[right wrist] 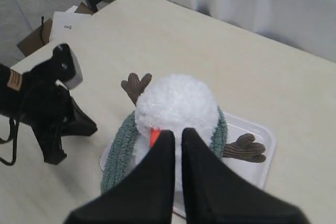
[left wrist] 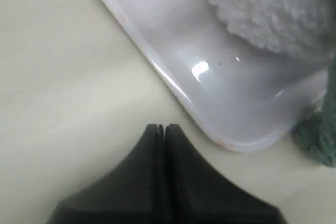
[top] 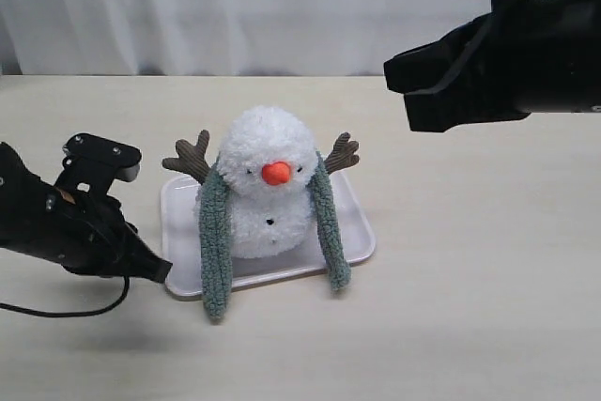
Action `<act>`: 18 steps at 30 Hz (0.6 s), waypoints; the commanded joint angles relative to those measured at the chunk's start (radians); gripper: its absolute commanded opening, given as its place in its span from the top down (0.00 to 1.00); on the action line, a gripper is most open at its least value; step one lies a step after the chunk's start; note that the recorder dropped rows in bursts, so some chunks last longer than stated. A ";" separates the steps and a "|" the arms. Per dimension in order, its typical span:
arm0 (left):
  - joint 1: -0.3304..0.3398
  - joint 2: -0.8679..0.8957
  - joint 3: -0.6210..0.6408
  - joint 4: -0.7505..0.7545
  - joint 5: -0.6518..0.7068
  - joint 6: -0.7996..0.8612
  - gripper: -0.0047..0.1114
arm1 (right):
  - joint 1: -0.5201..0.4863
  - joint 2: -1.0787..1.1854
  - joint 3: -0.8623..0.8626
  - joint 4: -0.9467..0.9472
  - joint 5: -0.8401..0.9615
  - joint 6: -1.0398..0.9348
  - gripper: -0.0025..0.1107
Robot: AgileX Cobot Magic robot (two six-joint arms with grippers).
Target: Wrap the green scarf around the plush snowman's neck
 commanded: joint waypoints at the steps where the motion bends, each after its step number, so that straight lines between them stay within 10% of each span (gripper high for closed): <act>1: -0.069 0.003 0.031 -0.079 -0.020 0.100 0.96 | 0.002 -0.040 0.003 0.004 0.030 0.004 0.94; 18: -0.196 0.124 0.040 -0.074 -0.092 0.151 0.96 | 0.002 -0.047 0.003 0.004 0.076 0.004 0.94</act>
